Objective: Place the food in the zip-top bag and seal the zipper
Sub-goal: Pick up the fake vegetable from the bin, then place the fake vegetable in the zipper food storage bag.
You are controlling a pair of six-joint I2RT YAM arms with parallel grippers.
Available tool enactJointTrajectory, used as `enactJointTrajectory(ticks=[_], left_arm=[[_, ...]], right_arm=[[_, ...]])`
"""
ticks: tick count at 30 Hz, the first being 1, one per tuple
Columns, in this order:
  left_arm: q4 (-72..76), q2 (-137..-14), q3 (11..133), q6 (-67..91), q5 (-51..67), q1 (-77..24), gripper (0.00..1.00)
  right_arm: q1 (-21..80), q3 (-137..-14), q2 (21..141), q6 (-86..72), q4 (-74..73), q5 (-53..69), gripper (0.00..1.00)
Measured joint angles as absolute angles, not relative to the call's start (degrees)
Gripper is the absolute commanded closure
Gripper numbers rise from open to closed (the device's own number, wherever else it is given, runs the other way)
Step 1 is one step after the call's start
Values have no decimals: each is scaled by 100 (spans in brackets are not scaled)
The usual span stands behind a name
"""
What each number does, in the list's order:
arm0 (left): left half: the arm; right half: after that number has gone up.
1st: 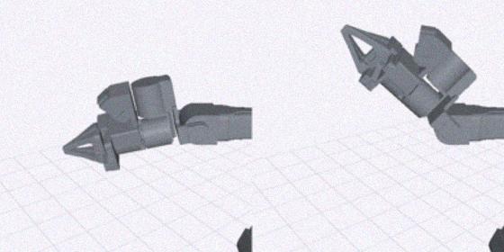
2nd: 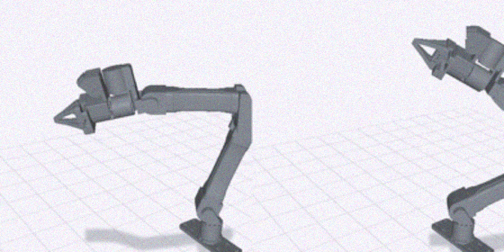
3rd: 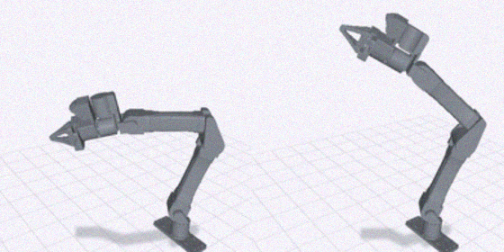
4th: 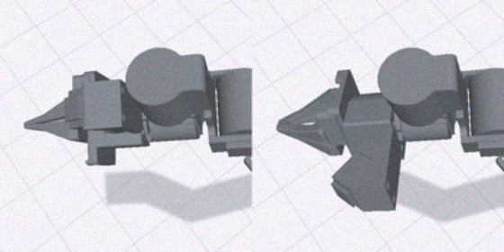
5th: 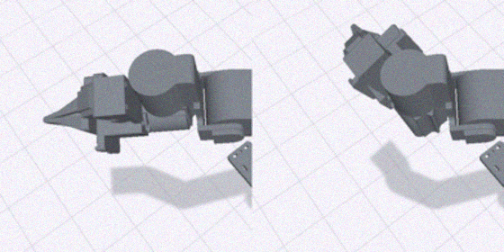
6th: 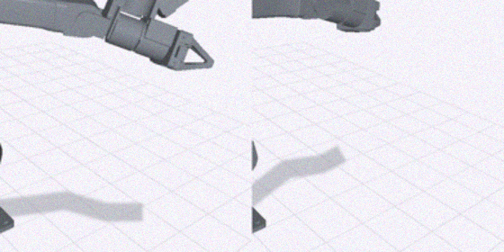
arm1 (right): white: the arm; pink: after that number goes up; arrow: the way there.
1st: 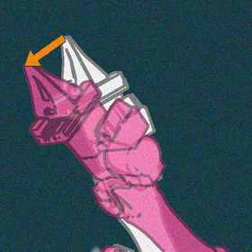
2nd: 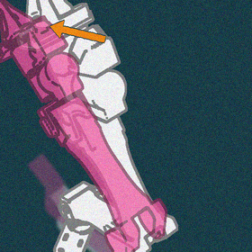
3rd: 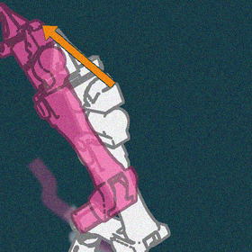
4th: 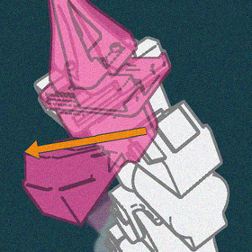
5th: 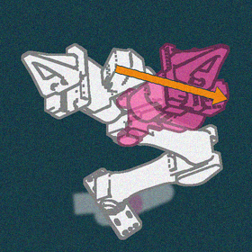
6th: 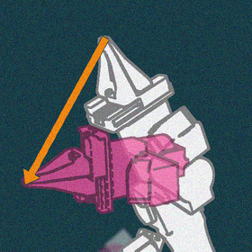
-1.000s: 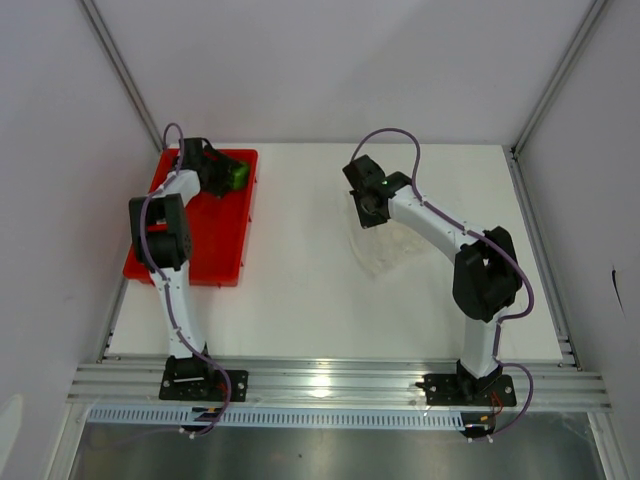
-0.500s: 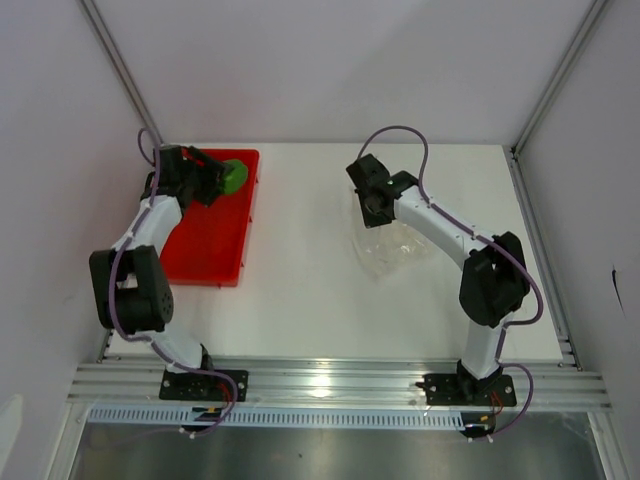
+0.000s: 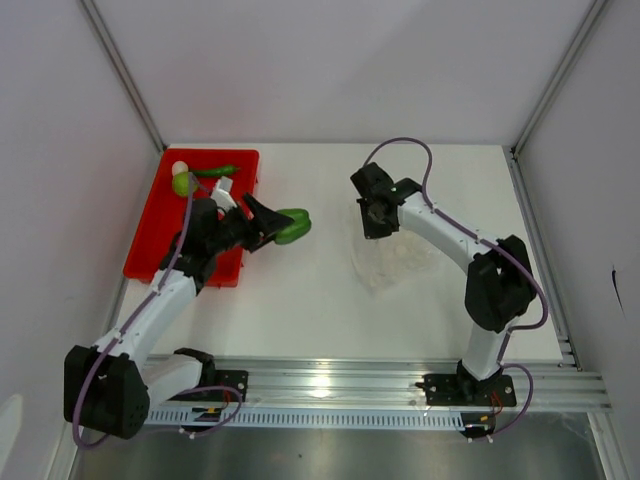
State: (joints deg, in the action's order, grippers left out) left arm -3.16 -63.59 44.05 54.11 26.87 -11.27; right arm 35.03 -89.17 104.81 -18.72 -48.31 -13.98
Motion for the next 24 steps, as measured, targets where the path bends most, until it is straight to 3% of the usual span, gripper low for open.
enactJointTrajectory(ticks=[12, 24], left_arm=[[888, -6226, 3634, 5555, 2912, -2523, 39], [226, -6917, 4097, 5433, 2255, -3428, 38]], right_arm=[[3747, -8211, 9443, -2322, -4635, -314, 100], [4160, -7795, 8888, -2705, -4438, 86, 100]])
